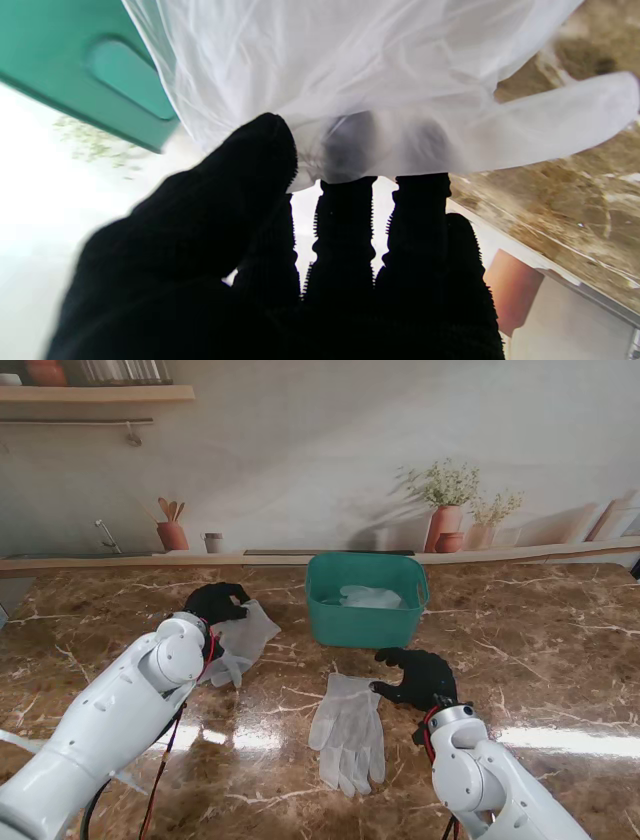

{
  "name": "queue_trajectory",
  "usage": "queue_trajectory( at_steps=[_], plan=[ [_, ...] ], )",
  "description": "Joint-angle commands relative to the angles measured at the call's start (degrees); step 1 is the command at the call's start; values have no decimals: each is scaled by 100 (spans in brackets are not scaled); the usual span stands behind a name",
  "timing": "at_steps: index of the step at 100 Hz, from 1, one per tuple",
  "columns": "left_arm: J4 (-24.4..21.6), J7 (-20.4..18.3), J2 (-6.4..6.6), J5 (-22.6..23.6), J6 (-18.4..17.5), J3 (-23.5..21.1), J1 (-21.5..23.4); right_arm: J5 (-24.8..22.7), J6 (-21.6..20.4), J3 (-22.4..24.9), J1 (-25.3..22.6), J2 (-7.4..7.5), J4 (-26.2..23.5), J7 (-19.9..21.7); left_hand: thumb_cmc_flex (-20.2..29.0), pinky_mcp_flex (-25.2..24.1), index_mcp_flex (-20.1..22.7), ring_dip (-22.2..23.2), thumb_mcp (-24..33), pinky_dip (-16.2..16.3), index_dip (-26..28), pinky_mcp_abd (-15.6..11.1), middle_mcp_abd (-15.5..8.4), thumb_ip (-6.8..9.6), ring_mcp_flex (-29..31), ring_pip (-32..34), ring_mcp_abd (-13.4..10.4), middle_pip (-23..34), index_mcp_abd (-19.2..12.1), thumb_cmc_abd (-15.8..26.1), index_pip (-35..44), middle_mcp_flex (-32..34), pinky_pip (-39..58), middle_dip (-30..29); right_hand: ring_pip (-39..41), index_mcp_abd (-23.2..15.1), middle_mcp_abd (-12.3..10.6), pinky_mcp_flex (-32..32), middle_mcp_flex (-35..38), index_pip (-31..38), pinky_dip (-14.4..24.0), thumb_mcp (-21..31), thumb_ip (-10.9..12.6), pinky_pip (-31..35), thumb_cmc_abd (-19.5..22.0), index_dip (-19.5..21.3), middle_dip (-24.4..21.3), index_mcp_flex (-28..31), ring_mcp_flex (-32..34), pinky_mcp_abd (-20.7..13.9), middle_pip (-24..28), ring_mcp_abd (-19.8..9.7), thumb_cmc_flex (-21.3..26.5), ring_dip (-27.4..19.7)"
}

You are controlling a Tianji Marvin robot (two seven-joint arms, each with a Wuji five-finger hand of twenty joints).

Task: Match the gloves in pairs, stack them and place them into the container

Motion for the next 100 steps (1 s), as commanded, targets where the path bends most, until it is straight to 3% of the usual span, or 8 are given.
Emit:
queue_trajectory(
  at_steps=[1, 28, 60, 87, 100],
  plan=[
    [-409, -111, 85, -8, 34, -104, 329, -22, 91, 19, -146, -12, -223, 132, 100, -172, 508, 36, 286, -58, 190, -57, 8, 24, 220, -106, 8, -26, -357, 133, 226, 322, -4, 103, 29, 43, 21, 48, 64, 36, -12, -4, 203, 179, 19, -17, 3, 12, 167, 8, 14, -18, -131, -31],
    [-2245, -393, 272, 25, 87, -823, 1521, -50, 144, 51, -332, -6, -657, 210, 83, -236, 576, 63, 332, -23, 244, 77, -2, 68, 220, -117, 40, -113, -285, 84, 77, 391, -101, 53, 26, 145, 43, 44, -23, -39, -30, -135, 191, 201, -4, -45, 0, -128, 141, 2, -18, -24, -172, -33],
    [-3669, -506, 306, -442, -18, -1137, 2503, 72, 200, 109, -572, 13, -1216, 488, 7, -279, 734, 69, 523, 62, 99, 181, 46, 90, 245, -125, 58, -271, -127, -49, -42, 545, -206, -268, -118, 561, 125, -132, -523, -338, -70, -360, 130, 106, -203, -141, -63, -683, -168, -42, -189, -9, -340, -85],
    [-4454, -548, 314, -712, -24, -1113, 2922, 214, 46, 33, -747, 29, -1591, 647, -79, -151, 821, 38, 733, 184, -105, 206, 112, 70, 391, -56, 66, -267, 97, -161, -47, 659, -148, -540, -340, 1477, 503, -593, -1593, -855, 80, 747, -255, -368, -1007, -104, -237, -1782, -930, -167, -400, 49, -1287, -143],
    [-4677, -587, 318, -817, -6, -1055, 3023, 207, -12, -58, -801, 10, -1666, 515, -131, -92, 823, 11, 820, 215, -193, 208, 123, 61, 466, -19, 83, -237, 192, -203, -16, 706, -109, -672, -297, 1577, 538, -691, -1861, -828, 206, 894, -314, -440, -1112, 25, -220, -2049, -1099, -162, -319, 63, -1433, -92]
  ],
)
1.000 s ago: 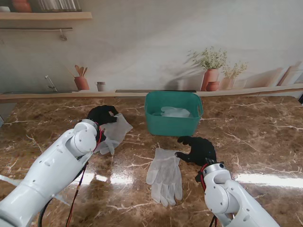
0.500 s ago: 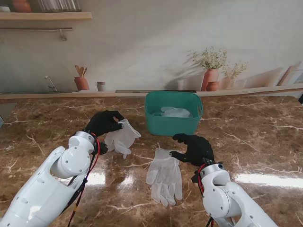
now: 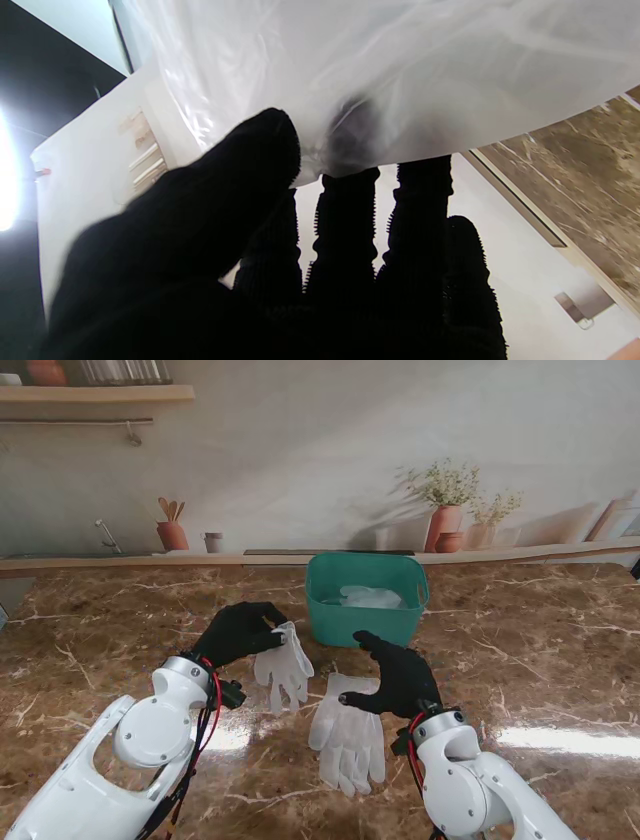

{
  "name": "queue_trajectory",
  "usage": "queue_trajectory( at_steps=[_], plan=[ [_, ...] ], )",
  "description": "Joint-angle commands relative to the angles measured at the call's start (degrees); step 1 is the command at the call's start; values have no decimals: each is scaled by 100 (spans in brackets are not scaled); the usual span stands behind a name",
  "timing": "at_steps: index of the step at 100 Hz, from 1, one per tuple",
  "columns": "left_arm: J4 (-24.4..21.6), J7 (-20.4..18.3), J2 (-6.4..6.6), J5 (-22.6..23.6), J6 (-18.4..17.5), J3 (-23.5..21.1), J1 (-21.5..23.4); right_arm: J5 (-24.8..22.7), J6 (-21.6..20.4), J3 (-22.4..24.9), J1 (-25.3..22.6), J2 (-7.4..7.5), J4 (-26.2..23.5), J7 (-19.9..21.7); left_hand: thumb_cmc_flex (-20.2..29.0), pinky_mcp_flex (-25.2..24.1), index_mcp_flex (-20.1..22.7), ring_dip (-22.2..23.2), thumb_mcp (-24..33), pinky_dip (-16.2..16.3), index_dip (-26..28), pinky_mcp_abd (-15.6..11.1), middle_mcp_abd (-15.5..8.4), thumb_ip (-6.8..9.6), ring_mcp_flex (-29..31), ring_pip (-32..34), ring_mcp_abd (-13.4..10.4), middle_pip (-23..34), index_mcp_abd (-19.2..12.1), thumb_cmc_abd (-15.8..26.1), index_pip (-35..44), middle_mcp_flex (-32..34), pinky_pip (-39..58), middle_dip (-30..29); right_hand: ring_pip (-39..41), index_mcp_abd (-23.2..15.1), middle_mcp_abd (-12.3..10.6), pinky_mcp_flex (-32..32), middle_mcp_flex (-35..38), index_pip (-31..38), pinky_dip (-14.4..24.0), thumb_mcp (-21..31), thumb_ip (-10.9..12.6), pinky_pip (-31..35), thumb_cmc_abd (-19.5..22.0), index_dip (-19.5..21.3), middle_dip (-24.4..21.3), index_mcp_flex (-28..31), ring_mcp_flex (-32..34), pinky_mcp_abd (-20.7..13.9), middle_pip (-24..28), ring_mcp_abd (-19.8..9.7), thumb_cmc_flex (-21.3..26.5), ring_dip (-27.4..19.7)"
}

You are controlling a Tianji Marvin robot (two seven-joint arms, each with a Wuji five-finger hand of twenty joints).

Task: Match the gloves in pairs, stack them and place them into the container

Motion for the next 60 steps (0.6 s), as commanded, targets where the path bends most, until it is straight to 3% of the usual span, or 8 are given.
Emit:
queue_trajectory(
  at_steps=[1, 40, 42, 47, 51, 53, 58, 60],
  plan=[
    [-150, -41, -12, -101, 26, 83, 90, 4, -45, -89, -96, -39, -65, -27, -69, 25, 446, 10, 451, 156, -61, 20, 66, 62, 312, 15, 54, 24, 20, 94, 255, 421, 42, -115, -6, 128, 42, -115, -227, -66, 161, 192, -214, -149, -206, 106, -82, -292, -256, -107, 3, 11, -364, -89],
    [-430, 5, -12, -55, -9, 327, 181, 51, -468, -329, -315, -81, -236, -386, -171, 151, 450, -53, 598, 192, -315, -15, 54, 16, 429, 112, 34, 122, 189, 24, 346, 496, 184, -413, 12, 122, 37, -207, -388, 29, 359, 366, -292, -318, -325, 341, -39, -410, -391, 20, 188, 105, -598, -52],
    [-435, 8, -13, -53, -18, 340, 182, 48, -459, -360, -309, -91, -226, -448, -175, 153, 449, -59, 601, 194, -324, -17, 44, 16, 448, 118, -41, 123, 184, 25, 348, 496, 191, -423, 32, 93, 20, -186, -342, 57, 373, 363, -292, -303, -325, 360, -21, -364, -356, 26, 223, 117, -597, -43],
    [-453, 11, -15, -74, -25, 367, 192, 18, -464, -432, -282, -116, -186, -609, -175, 144, 455, -73, 606, 194, -342, -23, 49, 15, 411, 95, 112, 127, 200, 21, 359, 496, 192, -442, 125, -5, -29, -148, -249, 168, 460, 346, -292, -244, -301, 488, 90, -272, -268, 40, 369, 104, -586, 11],
    [-462, 9, -15, -90, -31, 382, 200, 5, -450, -474, -273, -131, -176, -690, -182, 148, 447, -82, 606, 196, -357, -25, 39, 12, 430, 104, -21, 133, 181, 27, 368, 492, 200, -459, 225, -121, -93, -100, -89, 284, 521, 276, -275, -180, -228, 596, 206, -117, -173, 42, 510, 88, -521, 72],
    [-466, 9, -15, -98, -33, 387, 205, 2, -437, -495, -271, -140, -173, -740, -178, 147, 442, -87, 608, 197, -364, -26, 53, 13, 410, 94, 83, 137, 180, 24, 371, 491, 201, -466, 276, -193, -142, -84, 23, 349, 542, 256, -264, -158, -196, 646, 264, -10, -114, 41, 588, 80, -493, 101],
    [-476, 0, -14, -130, -41, 393, 225, -11, -428, -553, -244, -174, -126, -949, -172, 137, 434, -94, 605, 194, -375, -36, 53, 12, 433, 101, -54, 143, 192, 30, 377, 484, 195, -478, 550, -474, -293, -5, 364, 593, 648, 108, -219, -4, -83, 854, 571, 342, 61, 24, 915, 4, -283, 283],
    [-486, -9, -13, -158, -45, 392, 239, -23, -420, -583, -226, -196, -96, -1075, -165, 126, 434, -100, 604, 191, -380, -42, 63, 11, 405, 87, 64, 145, 200, 25, 381, 483, 188, -482, 684, -596, -356, 49, 539, 703, 704, 33, -184, 83, -32, 969, 737, 512, 150, 23, 1036, -31, -157, 387]
  ],
)
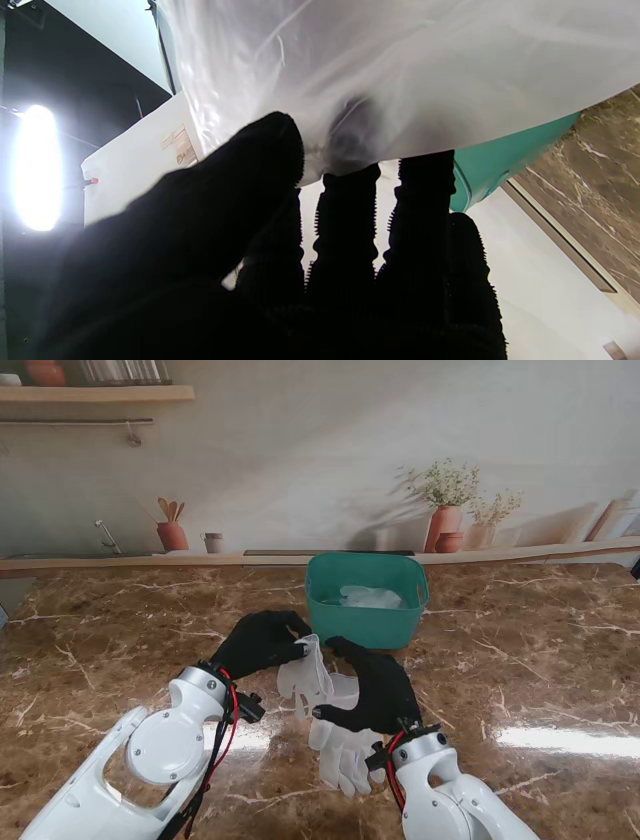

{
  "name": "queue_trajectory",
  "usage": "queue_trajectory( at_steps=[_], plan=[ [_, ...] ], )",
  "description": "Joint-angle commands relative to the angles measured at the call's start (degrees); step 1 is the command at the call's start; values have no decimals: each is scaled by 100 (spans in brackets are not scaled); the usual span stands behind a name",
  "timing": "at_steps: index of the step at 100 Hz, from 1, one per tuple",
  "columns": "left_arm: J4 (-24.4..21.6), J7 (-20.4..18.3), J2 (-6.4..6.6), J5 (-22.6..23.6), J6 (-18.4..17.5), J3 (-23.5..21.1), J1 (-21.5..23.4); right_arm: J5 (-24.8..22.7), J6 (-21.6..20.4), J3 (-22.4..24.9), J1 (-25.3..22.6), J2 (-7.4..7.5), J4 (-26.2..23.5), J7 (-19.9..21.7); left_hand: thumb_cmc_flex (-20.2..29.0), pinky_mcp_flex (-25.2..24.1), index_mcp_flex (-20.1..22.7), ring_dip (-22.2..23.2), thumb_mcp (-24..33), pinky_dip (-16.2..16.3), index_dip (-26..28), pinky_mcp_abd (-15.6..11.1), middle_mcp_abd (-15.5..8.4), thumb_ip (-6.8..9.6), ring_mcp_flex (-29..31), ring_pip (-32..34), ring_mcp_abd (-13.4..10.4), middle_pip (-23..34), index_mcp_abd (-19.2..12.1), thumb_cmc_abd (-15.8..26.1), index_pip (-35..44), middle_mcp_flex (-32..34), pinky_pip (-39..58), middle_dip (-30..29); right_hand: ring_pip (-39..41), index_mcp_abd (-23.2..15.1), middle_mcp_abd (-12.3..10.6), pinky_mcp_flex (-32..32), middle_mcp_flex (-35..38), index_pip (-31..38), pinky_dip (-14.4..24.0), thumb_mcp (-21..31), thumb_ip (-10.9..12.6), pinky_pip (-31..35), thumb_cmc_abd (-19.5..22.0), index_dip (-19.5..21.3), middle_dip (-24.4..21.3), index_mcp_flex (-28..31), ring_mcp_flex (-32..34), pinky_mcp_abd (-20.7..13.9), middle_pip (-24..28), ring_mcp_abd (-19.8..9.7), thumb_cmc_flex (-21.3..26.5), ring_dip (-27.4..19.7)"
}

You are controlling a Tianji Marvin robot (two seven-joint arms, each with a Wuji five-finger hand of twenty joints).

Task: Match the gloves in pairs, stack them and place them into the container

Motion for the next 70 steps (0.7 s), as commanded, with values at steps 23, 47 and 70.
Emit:
queue_trajectory(
  at_steps=[23, 47, 70],
  plan=[
    [-229, -247, 54, -149, -116, -97, 291, -103, -54, -101, 44, -282, 223, -1132, -96, -111, 370, -80, 211, 96, -134, -66, 49, -1, 172, 74, 38, 94, -16, 122, 361, 359, 120, -105, 2212, -2228, -807, 894, 2839, 3595, 636, -96, -594, 1734, 880, -591, 1601, 2736, 1464, -21, 1215, -489, 1934, 1192],
    [-431, -629, 173, -144, -340, -311, 605, -187, -421, 251, -247, -218, -57, -979, 36, -314, 363, -42, -398, 79, -399, 20, 57, -25, -34, 3, 45, 9, 76, 194, 153, 235, -109, -73, 2825, -2103, -531, 1245, 3343, 3932, 814, 342, -505, 2565, 1229, 50, 2008, 3088, 1907, 124, 1303, -359, 2074, 1395],
    [-665, -1128, 319, -176, -671, -596, 1069, -13, -833, 682, -798, -67, -526, -61, 185, -280, 435, 38, -786, 133, -614, 90, 114, 7, 46, 56, 58, 28, 201, 204, 155, 314, -126, -168, 3280, -1807, -339, 1772, 3889, 3980, 919, 405, -529, 3280, 1114, 151, 1996, 3182, 2504, 289, 1374, -207, 2164, 1569]
  ],
)
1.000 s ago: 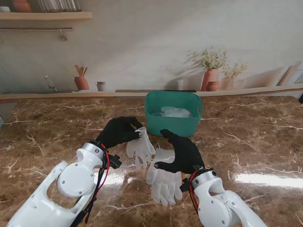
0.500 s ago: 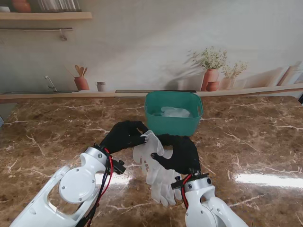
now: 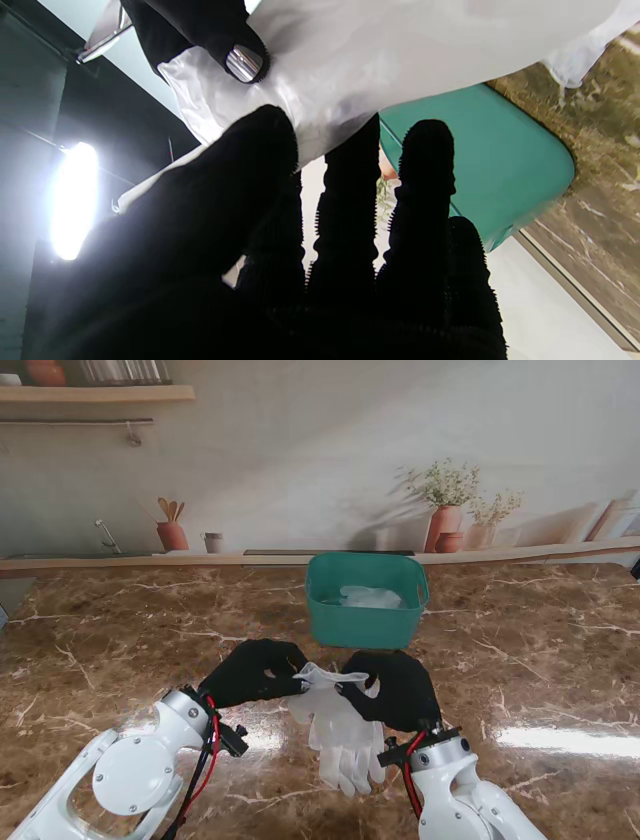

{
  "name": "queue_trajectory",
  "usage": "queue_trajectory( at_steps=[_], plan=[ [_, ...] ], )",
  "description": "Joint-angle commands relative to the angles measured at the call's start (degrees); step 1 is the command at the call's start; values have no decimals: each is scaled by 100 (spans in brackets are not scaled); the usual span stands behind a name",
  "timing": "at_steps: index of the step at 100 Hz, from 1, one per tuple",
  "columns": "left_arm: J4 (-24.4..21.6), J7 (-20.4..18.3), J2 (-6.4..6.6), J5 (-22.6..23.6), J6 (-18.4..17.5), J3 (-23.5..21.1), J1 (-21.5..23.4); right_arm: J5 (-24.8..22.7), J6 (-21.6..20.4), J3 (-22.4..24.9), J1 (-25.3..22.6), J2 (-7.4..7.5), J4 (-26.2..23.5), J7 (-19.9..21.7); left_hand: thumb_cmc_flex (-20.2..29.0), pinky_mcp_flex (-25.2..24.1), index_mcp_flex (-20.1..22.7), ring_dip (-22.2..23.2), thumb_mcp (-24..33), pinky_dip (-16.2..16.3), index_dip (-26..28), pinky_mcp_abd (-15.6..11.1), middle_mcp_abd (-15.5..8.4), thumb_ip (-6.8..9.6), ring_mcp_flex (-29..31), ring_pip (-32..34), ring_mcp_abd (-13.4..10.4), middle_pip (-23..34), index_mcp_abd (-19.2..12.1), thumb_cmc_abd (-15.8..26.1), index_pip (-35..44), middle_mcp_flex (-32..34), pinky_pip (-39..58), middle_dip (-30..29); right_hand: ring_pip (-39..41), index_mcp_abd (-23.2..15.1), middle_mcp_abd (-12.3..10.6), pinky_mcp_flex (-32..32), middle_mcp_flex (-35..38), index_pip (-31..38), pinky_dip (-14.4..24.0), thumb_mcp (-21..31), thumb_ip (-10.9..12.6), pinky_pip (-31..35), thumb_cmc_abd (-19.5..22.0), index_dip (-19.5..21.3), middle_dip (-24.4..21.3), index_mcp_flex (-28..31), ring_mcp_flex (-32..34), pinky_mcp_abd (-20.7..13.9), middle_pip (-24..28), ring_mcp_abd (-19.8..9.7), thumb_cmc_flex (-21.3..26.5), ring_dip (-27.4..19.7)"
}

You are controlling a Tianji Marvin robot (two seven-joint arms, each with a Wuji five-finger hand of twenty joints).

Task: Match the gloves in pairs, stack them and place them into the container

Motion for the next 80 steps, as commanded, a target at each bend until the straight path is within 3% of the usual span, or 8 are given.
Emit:
queue_trajectory(
  at_steps=[1, 16, 34, 56, 66, 80],
  plan=[
    [-107, -118, 107, -43, -103, -55, 259, 105, -85, 98, -308, 124, -168, 327, 83, -110, 317, 55, -153, 136, 42, 72, 97, -44, 77, 67, 54, 47, 90, 190, 171, 314, -105, -72, 131, 24, 72, 135, 238, 156, 181, 226, -183, 303, -16, 71, 42, 166, 241, 45, 42, -18, 265, 116],
    [-233, -391, 175, -193, -294, -261, 560, 314, -348, 250, -635, 203, -380, 841, 63, -38, 287, 133, -26, 167, 266, 81, 130, -53, 201, 205, 116, 256, 151, 172, 243, 372, -65, 13, 216, 196, 180, 360, 544, 141, 92, 145, -200, 541, -6, -170, -170, 176, 521, 91, -76, 64, 318, 128],
    [-281, -875, 258, -709, -386, -484, 787, 411, -567, 456, -977, 276, -623, 1267, 62, 19, 265, 160, 55, 180, 408, 40, 149, -55, 301, 282, 149, 326, 245, 167, 238, 447, -16, 19, 269, 265, 202, 518, 668, 202, 28, 103, -222, 645, -11, -253, -219, 180, 685, 85, -50, 59, 355, 130],
    [20, -1437, 347, -1355, -586, -470, 675, 703, -809, 726, -1318, 348, -862, 1798, 99, -64, 210, 145, 81, 141, 566, -6, 175, -78, 244, 254, 123, 312, 287, 219, 192, 412, -83, -37, 339, 288, 191, 641, 750, 242, -19, 78, -213, 769, -8, -270, -213, 168, 794, 68, 14, 55, 365, 152],
    [219, -1418, 351, -1204, -560, -334, 505, 790, -682, 738, -1249, 366, -825, 1964, 96, -63, 202, 146, 43, 143, 608, 9, 146, -86, 234, 253, 101, 315, 274, 244, 159, 393, -81, -46, 338, 293, 185, 657, 753, 239, -37, 69, -209, 784, -2, -277, -214, 155, 807, 60, 19, 49, 367, 151],
    [631, -1306, 312, -1088, -381, 2, 97, 987, -165, 644, -858, 376, -555, 2175, 133, -51, 213, 151, 29, 140, 641, -108, 201, -76, 215, 258, 151, 326, 338, 244, 125, 386, -87, -58, 328, 336, 197, 642, 752, 222, -64, 33, -213, 793, -1, -303, -221, 136, 801, 58, 14, 56, 384, 149]
  ],
)
